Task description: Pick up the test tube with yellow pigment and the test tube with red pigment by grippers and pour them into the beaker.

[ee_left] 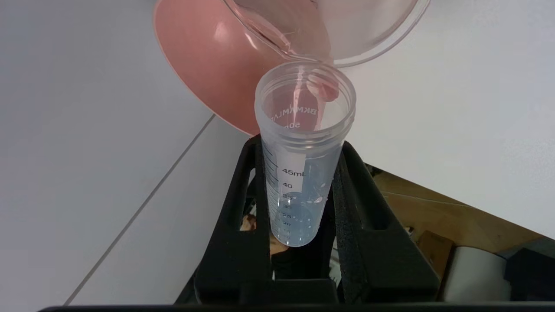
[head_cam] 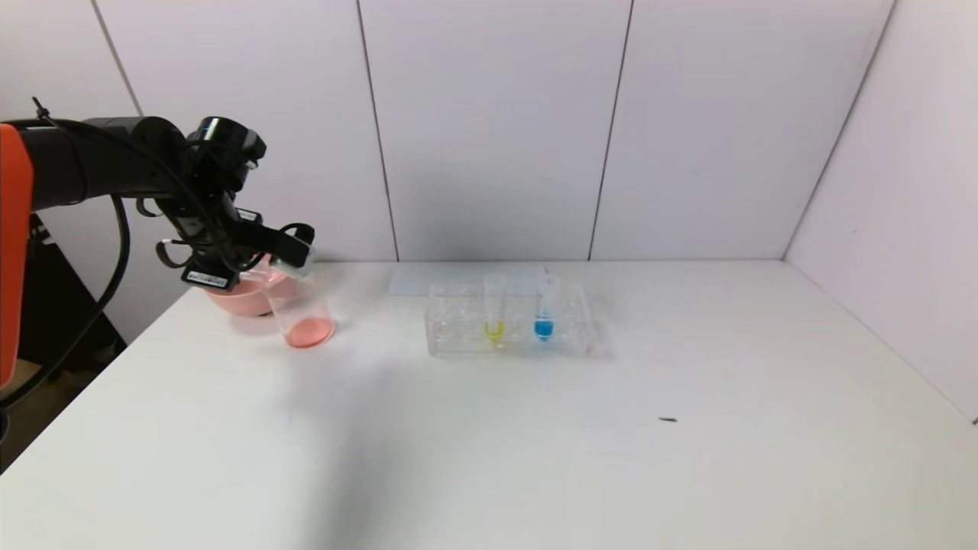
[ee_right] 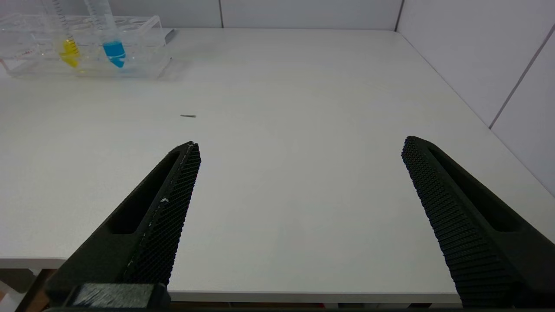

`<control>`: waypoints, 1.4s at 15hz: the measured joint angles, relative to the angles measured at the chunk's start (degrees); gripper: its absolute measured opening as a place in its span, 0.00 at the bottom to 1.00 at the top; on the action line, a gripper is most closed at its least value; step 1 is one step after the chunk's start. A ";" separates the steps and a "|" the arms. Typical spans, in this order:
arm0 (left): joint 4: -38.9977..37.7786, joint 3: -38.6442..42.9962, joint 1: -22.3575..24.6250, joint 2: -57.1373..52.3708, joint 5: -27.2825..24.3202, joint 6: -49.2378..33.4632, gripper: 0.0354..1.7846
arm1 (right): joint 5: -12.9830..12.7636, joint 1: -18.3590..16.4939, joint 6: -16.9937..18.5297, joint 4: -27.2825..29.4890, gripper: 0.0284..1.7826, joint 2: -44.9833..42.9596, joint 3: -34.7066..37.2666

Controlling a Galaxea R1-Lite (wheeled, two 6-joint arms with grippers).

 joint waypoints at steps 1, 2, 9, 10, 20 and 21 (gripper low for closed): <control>-0.06 0.00 0.00 0.00 0.27 0.20 0.23 | 0.00 0.00 -0.02 0.00 0.95 0.00 0.00; -0.04 0.00 -0.04 -0.02 0.30 0.20 0.23 | -0.02 0.00 -0.02 0.00 0.95 0.00 0.00; -0.06 0.00 -0.10 -0.06 0.41 0.20 0.23 | -0.02 0.00 -0.02 0.00 0.95 0.00 0.00; -0.06 0.00 -0.15 -0.06 0.41 0.20 0.23 | -0.02 0.00 0.00 0.00 0.95 0.00 0.00; 0.10 0.00 -0.20 -0.17 1.62 0.23 0.23 | -0.02 0.00 0.00 0.00 0.95 0.00 0.00; 0.05 0.00 -0.20 -0.17 1.65 0.26 0.23 | -0.02 0.00 0.00 0.00 0.95 0.00 0.00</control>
